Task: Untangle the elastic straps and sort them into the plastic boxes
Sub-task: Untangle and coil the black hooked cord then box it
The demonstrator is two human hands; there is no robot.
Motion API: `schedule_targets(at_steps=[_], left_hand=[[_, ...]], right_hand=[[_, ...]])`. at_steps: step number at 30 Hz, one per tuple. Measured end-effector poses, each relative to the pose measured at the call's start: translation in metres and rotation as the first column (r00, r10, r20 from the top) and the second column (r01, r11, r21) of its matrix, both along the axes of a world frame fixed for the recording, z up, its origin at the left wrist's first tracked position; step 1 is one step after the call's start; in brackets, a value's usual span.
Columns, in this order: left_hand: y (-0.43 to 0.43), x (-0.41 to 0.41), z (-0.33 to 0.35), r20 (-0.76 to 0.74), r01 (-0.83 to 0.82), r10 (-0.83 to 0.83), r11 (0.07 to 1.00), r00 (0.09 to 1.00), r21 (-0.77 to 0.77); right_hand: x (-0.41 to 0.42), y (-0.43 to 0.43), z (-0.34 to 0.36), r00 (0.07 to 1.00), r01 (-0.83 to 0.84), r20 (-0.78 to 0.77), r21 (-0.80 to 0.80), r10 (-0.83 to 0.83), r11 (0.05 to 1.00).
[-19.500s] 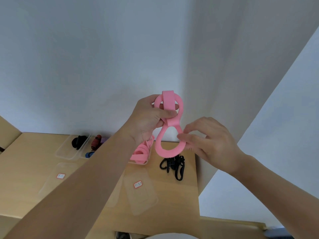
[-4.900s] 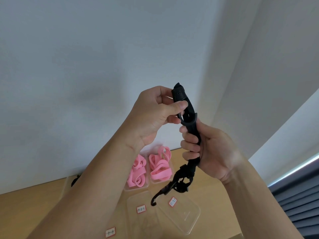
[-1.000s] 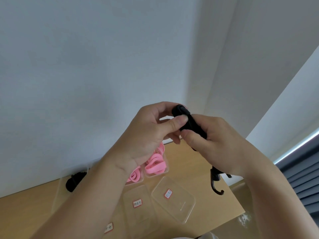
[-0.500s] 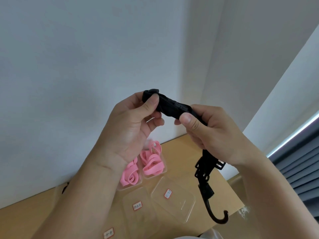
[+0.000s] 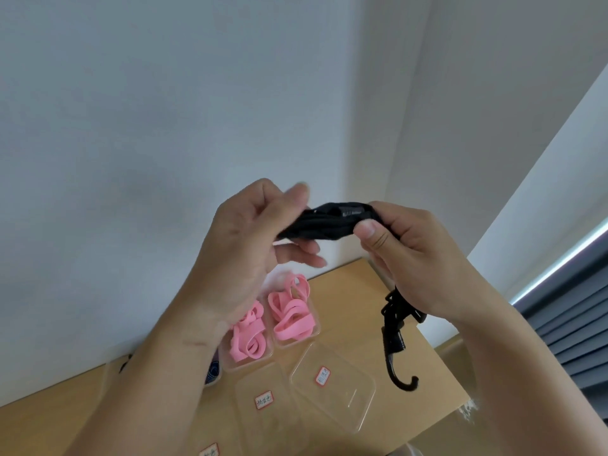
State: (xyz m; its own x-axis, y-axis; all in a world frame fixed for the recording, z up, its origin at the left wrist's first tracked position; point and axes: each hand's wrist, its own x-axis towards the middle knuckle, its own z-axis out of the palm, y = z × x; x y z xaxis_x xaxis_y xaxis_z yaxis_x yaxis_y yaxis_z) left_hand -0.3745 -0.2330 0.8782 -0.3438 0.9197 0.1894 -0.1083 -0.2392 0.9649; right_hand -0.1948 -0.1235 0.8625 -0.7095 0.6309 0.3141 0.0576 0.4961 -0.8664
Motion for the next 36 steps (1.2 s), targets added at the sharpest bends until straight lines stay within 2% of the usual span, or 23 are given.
schedule_targets(at_steps=[2,4,6,8,12,15,18,21,26,31,33,36], left_hand=[[-0.003,-0.007,0.007,0.027,0.096,-0.094,0.987,0.995,-0.130],[-0.006,-0.011,0.013,-0.036,0.209,-0.229,0.934,0.973,-0.290],[-0.009,-0.012,0.017,-0.091,0.301,-0.369,0.858,0.925,-0.416],[-0.008,-0.010,0.018,-0.086,0.332,-0.416,0.820,0.906,-0.467],[0.000,0.002,0.015,-0.051,0.250,-0.296,0.877,0.954,-0.411],[0.007,0.013,0.007,-0.140,0.095,-0.146,0.944,0.979,-0.317],[0.011,0.018,0.001,-0.231,-0.038,-0.022,0.968,0.973,-0.250],[0.011,0.020,-0.001,-0.200,-0.072,0.027,0.973,0.979,-0.220],[0.009,0.018,0.005,0.013,0.055,-0.053,0.968,0.999,-0.244],[0.007,0.010,0.009,0.140,0.194,-0.161,0.943,0.977,-0.269],[0.008,0.009,0.008,0.191,0.228,-0.181,0.938,0.965,-0.263],[0.011,0.007,0.008,0.246,0.209,-0.144,0.943,0.959,-0.261]], right_hand=[[0.004,-0.003,0.004,0.996,-0.083,0.039,0.048,0.081,0.995],[0.005,-0.005,0.008,0.984,-0.159,0.097,0.082,0.150,0.984],[0.003,-0.006,0.010,0.967,-0.178,0.196,0.076,0.160,0.981],[0.002,-0.003,0.011,0.967,-0.153,0.222,0.100,0.128,0.983],[-0.001,-0.002,0.010,0.990,-0.045,0.141,0.116,0.029,0.992],[-0.011,-0.004,0.003,0.996,0.017,0.083,-0.009,-0.016,1.000],[-0.020,-0.011,-0.004,0.999,0.040,0.029,-0.150,-0.035,0.988],[-0.023,-0.016,-0.010,0.999,0.053,0.014,-0.127,-0.052,0.990],[-0.023,-0.013,-0.011,0.996,0.088,0.021,-0.083,-0.086,0.993],[-0.017,-0.002,-0.005,0.995,0.103,0.025,-0.064,-0.102,0.993],[-0.017,0.000,-0.005,0.991,0.120,0.064,-0.056,-0.117,0.991],[-0.017,-0.003,-0.005,0.974,0.097,0.207,0.007,-0.097,0.995]])
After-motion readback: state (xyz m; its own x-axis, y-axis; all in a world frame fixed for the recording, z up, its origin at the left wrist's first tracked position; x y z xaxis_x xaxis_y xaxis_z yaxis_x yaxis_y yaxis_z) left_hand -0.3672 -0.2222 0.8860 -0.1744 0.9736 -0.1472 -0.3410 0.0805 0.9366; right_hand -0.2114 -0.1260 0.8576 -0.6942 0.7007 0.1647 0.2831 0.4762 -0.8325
